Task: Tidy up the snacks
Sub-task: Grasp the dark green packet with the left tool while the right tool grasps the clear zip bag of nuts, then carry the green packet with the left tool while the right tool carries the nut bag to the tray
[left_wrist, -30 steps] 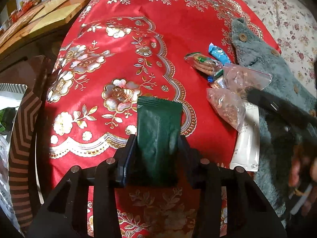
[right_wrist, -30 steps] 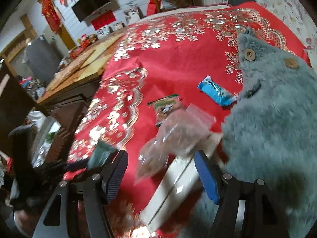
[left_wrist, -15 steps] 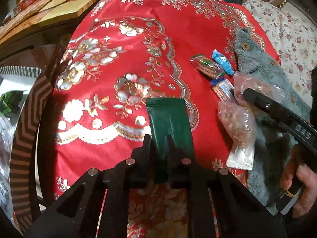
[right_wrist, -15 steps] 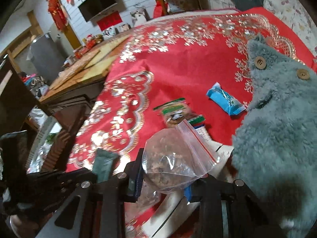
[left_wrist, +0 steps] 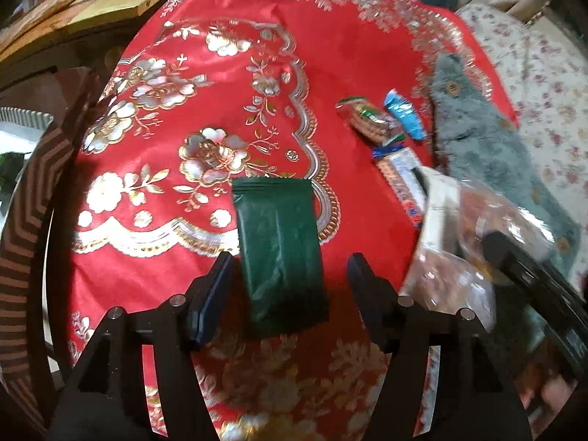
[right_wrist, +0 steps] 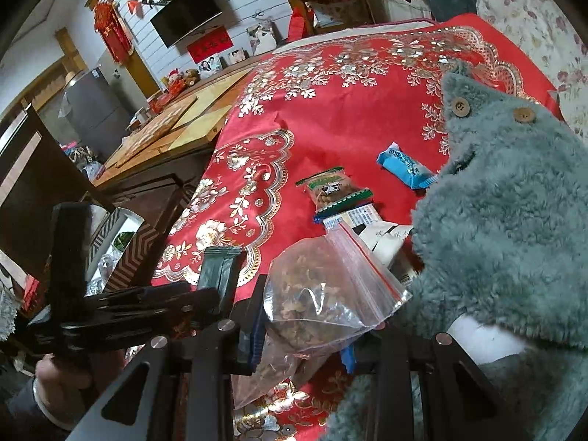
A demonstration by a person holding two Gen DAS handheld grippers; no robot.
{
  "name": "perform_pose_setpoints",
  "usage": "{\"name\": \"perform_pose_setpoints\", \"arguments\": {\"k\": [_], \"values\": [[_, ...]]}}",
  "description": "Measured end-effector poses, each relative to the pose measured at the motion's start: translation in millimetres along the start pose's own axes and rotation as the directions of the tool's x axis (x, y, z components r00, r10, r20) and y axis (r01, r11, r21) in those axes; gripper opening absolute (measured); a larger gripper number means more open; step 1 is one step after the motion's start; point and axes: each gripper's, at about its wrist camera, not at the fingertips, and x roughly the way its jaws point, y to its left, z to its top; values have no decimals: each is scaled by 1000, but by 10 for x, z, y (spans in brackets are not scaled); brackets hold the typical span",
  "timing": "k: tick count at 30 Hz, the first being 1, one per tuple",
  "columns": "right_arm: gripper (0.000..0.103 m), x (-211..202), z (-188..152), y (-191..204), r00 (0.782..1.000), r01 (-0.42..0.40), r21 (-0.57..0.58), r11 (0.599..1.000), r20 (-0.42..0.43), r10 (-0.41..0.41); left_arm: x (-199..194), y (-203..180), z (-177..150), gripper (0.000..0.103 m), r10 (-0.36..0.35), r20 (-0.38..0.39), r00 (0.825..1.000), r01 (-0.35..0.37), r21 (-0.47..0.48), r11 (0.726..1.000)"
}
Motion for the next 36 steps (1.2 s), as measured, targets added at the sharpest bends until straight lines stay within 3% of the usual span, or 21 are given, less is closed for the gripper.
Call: {"name": "perform_pose_setpoints", "arguments": {"k": [2, 4, 5, 12, 18, 25, 36], "values": [[31, -9, -3, -2, 1000, -8, 0, 1000, 0, 8, 54, -127, 15, 63, 73, 11, 997, -73, 43, 996], [31, -19, 10, -15, 1000, -16, 4, 1000, 7, 16, 110, -231, 9, 47, 170, 17, 985, -171, 88, 981], [31, -25, 10, -24, 1000, -20, 8, 1000, 9, 20, 117, -238, 8, 45, 178, 23, 984, -179, 94, 979], [31, -75, 10, 7, 998, -59, 15, 998, 12, 59, -15, 4, -51, 42, 91, 5, 996, -91, 46, 995], [31, -68, -24, 269, 996, -86, -35, 996, -1, 86, -365, 223, -264, 42, 71, 38, 997, -71, -3, 997], [31, 22, -209, 659, 993, -119, -89, 989, -35, 116, -775, 430, -532, 42, 141, 105, 984, -138, -37, 990], [31, 113, -407, 1249, 984, -164, -187, 969, -96, 148, -1269, 773, -740, 42, 197, 193, 961, -176, -121, 977]]}}
